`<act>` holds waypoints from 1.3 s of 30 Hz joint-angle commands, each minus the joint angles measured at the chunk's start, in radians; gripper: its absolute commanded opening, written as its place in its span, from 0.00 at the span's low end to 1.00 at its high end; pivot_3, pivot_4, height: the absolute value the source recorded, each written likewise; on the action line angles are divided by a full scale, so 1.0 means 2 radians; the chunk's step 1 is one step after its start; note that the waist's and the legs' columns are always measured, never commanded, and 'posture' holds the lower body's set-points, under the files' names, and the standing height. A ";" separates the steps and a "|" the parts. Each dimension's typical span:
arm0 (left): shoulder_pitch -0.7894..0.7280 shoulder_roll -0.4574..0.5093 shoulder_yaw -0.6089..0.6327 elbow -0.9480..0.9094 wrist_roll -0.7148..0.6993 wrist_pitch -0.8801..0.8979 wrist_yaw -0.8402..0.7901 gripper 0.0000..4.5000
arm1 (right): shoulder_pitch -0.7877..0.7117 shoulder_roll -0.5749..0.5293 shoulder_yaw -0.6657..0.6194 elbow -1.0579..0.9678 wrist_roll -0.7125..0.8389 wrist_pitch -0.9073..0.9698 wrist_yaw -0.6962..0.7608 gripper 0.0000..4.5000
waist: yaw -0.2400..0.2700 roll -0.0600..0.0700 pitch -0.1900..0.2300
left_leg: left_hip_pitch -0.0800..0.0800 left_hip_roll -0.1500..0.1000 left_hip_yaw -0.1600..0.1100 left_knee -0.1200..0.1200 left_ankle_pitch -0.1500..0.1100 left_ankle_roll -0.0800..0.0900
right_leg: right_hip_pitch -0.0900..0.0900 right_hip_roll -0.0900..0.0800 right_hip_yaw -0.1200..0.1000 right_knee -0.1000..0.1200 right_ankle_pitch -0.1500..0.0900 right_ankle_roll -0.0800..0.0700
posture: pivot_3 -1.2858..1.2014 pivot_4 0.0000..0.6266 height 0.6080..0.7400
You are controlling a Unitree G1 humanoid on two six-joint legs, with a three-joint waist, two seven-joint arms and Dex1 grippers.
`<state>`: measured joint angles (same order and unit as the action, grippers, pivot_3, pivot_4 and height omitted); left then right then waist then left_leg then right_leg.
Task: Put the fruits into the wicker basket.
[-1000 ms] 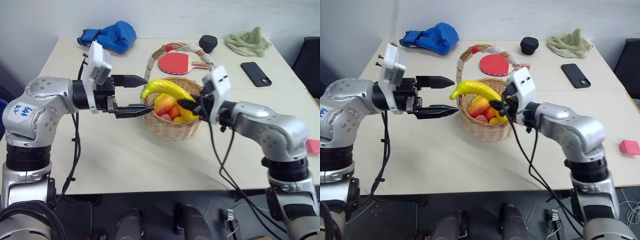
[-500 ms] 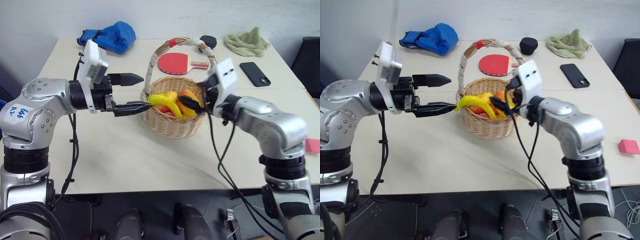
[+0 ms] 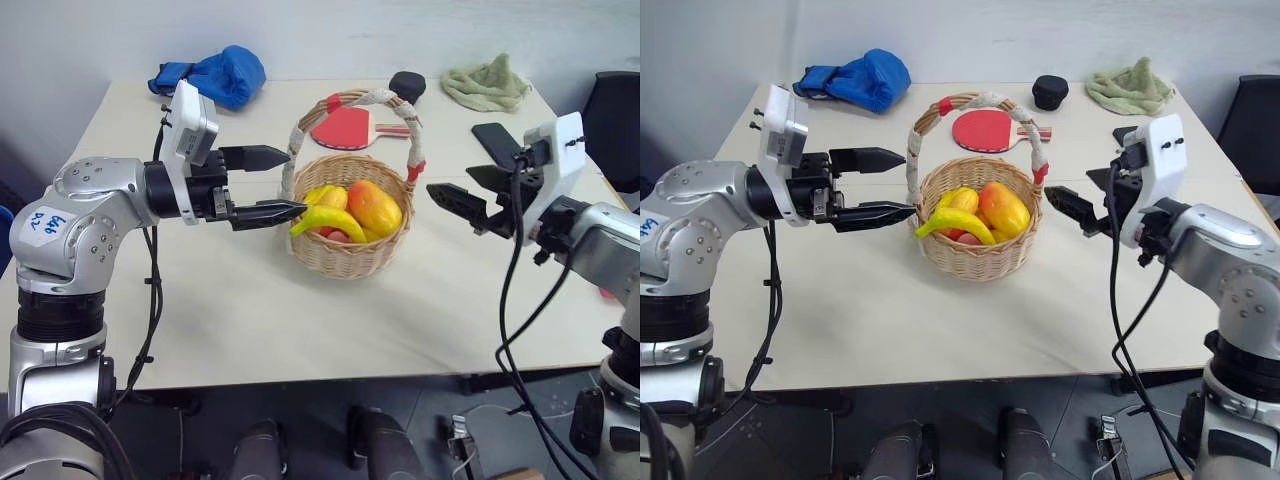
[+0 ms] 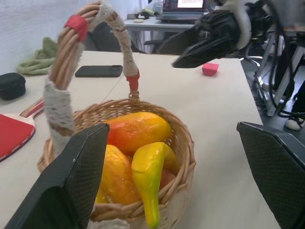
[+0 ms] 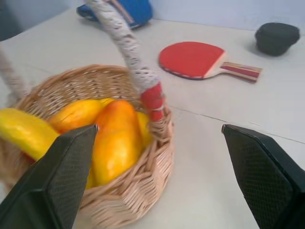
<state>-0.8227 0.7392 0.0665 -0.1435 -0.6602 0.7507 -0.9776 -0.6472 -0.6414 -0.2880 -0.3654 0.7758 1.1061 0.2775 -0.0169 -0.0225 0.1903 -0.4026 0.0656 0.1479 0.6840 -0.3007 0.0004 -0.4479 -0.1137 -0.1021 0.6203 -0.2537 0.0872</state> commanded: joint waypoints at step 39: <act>-0.029 -0.027 0.001 0.003 -0.004 -0.020 -0.006 1.00 | 0.103 -0.065 -0.163 0.061 -0.139 -0.166 0.030 0.06 | 0.013 0.000 0.000 | -0.001 0.000 0.000 -0.001 -0.001 0.000 | 0.000 0.000 -0.001 -0.001 0.000 0.000 | 0.52 0.24 1.00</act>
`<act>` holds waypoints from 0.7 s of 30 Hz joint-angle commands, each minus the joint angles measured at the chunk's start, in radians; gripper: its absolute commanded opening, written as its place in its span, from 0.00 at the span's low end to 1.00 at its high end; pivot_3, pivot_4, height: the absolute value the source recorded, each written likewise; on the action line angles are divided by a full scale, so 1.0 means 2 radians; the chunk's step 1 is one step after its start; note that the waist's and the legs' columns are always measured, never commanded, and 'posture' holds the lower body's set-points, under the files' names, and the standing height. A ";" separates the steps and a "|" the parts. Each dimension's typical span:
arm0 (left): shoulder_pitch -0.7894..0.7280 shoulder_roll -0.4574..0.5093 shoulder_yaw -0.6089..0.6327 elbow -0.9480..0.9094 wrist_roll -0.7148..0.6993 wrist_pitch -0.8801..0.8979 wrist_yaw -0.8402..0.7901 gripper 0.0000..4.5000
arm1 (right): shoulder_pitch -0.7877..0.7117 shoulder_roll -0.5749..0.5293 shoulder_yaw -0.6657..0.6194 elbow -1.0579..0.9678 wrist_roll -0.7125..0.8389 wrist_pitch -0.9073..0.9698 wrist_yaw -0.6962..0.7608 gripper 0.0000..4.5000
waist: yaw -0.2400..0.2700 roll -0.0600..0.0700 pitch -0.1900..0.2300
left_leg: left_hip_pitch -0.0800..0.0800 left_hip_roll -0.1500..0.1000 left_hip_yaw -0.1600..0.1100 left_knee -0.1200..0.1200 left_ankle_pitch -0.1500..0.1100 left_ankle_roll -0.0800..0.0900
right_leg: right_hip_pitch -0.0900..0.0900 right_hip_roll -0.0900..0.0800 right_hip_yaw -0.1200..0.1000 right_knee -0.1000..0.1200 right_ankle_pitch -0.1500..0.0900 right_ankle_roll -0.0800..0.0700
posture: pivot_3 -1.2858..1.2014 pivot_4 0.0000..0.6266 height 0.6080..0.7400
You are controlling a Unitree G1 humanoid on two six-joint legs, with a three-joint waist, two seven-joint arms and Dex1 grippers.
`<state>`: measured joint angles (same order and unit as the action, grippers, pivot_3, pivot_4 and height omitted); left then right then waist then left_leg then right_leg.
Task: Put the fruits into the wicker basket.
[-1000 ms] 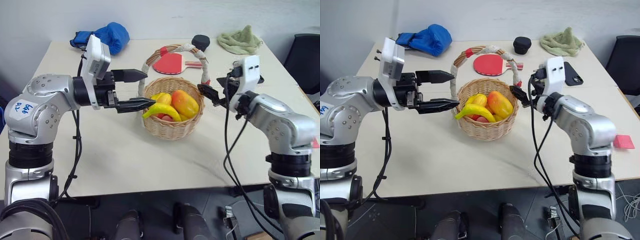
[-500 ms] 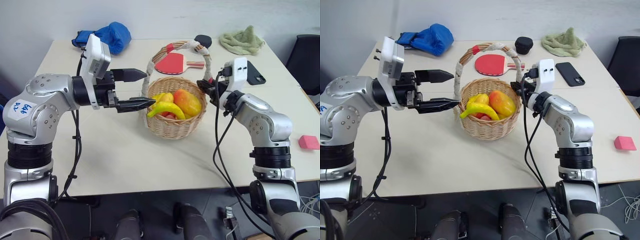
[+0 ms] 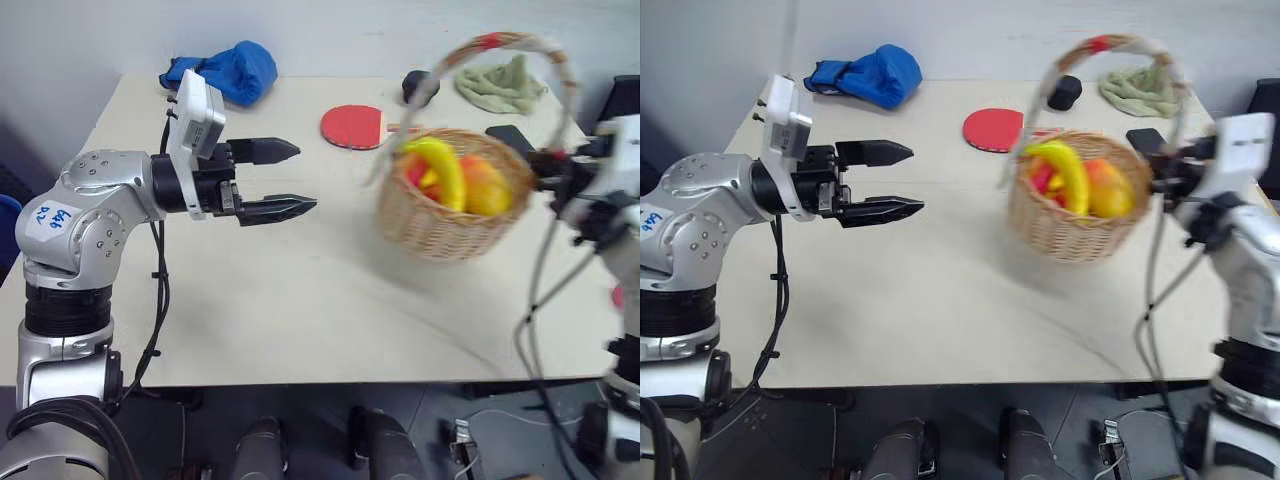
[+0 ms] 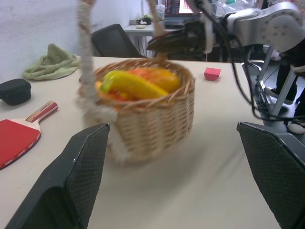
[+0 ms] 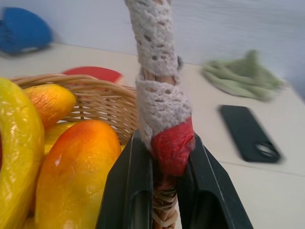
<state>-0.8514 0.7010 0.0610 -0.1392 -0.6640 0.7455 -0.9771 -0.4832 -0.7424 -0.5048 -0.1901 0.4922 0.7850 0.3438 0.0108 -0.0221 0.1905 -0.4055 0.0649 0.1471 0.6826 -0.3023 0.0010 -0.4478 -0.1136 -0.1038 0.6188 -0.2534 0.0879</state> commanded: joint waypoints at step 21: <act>-0.041 -0.027 -0.022 0.084 0.027 -0.054 -0.065 1.00 | 0.326 -0.062 -0.292 -0.142 0.093 0.083 0.111 0.99 | 0.000 0.001 0.000 | 0.001 -0.001 0.000 0.000 0.001 0.001 | 0.001 0.000 0.001 -0.002 0.000 0.000 | 0.52 0.24 1.00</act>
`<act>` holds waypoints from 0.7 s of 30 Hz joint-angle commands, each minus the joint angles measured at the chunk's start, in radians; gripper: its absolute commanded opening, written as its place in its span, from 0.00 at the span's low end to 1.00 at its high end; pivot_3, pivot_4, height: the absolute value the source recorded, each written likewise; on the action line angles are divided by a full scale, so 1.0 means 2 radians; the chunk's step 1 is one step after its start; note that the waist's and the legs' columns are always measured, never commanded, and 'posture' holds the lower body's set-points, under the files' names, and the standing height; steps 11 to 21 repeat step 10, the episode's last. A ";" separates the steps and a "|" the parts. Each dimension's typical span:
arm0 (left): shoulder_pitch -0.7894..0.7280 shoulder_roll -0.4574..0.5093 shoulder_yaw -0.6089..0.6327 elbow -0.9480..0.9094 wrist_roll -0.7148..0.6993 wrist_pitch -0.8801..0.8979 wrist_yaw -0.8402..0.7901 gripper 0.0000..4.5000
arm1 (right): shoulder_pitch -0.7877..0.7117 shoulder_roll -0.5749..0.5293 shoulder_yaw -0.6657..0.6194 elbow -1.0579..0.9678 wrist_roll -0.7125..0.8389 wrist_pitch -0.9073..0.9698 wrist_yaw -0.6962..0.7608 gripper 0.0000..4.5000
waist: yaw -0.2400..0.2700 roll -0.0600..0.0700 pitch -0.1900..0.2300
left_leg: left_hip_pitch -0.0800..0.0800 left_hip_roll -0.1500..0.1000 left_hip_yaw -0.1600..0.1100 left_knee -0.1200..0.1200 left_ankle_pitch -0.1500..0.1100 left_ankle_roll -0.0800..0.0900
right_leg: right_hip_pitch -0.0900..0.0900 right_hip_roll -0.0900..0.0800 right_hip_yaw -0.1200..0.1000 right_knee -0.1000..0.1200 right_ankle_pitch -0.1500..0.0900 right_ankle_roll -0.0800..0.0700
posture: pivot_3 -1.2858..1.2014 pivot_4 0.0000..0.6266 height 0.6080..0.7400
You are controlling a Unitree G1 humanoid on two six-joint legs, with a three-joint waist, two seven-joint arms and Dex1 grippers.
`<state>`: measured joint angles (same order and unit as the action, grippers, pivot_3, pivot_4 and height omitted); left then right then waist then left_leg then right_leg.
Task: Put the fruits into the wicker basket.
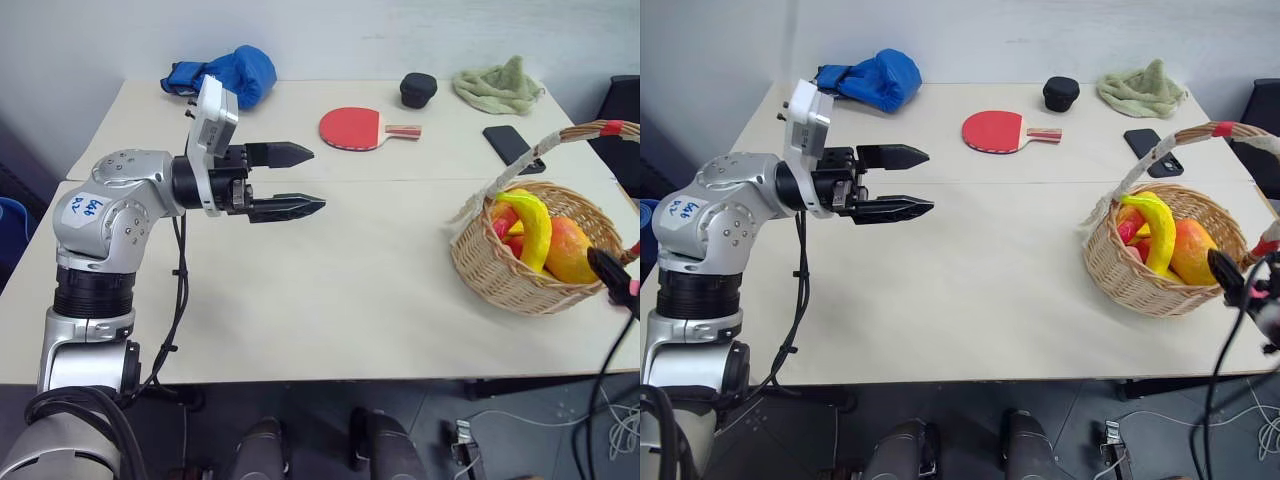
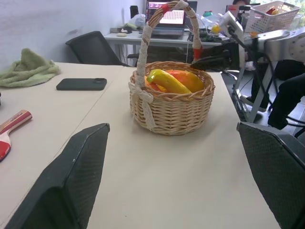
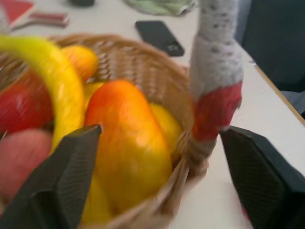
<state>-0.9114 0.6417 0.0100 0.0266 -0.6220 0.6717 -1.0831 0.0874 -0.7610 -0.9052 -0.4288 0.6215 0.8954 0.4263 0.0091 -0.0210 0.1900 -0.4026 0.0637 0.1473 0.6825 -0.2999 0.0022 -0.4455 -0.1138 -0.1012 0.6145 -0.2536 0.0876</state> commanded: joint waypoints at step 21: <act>-0.030 0.008 -0.010 0.067 0.041 -0.065 -0.061 1.00 | 0.277 -0.204 -0.340 0.184 0.012 0.043 0.400 0.99 | 0.005 -0.003 -0.001 | 0.001 0.000 -0.001 0.000 -0.002 0.003 | 0.002 0.000 0.000 -0.002 0.000 0.000 | 0.52 0.24 1.00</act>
